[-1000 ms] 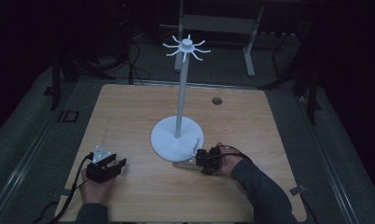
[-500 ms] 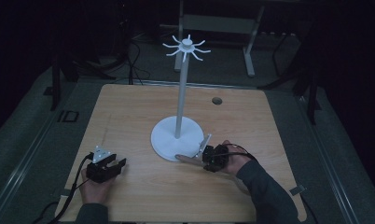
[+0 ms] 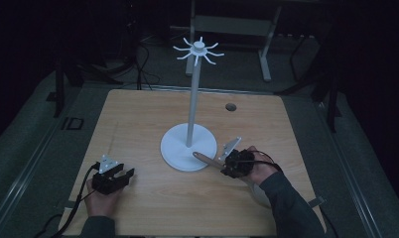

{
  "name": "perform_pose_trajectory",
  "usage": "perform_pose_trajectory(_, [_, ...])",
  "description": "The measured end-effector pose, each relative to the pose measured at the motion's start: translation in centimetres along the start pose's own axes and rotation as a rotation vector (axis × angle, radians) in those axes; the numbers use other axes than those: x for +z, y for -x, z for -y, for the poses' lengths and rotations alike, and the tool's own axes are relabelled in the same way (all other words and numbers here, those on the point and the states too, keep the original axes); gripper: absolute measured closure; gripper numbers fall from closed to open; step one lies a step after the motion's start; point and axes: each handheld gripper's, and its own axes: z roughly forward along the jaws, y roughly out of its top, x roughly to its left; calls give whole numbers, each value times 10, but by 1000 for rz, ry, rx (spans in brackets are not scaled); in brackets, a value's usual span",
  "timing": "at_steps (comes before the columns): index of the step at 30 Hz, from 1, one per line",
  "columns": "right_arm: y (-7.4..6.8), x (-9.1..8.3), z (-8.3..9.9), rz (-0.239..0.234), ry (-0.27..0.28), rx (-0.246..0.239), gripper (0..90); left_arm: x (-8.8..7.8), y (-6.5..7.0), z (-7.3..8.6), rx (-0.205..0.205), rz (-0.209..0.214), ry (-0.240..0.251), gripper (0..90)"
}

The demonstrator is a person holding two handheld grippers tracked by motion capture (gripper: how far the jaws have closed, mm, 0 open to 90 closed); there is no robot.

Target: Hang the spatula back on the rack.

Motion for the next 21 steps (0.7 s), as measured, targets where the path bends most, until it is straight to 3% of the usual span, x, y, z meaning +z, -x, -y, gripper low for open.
perform_pose_trajectory(21, [13,-41,22,91,196,104,762,0,0,0,0,-1,4,500])
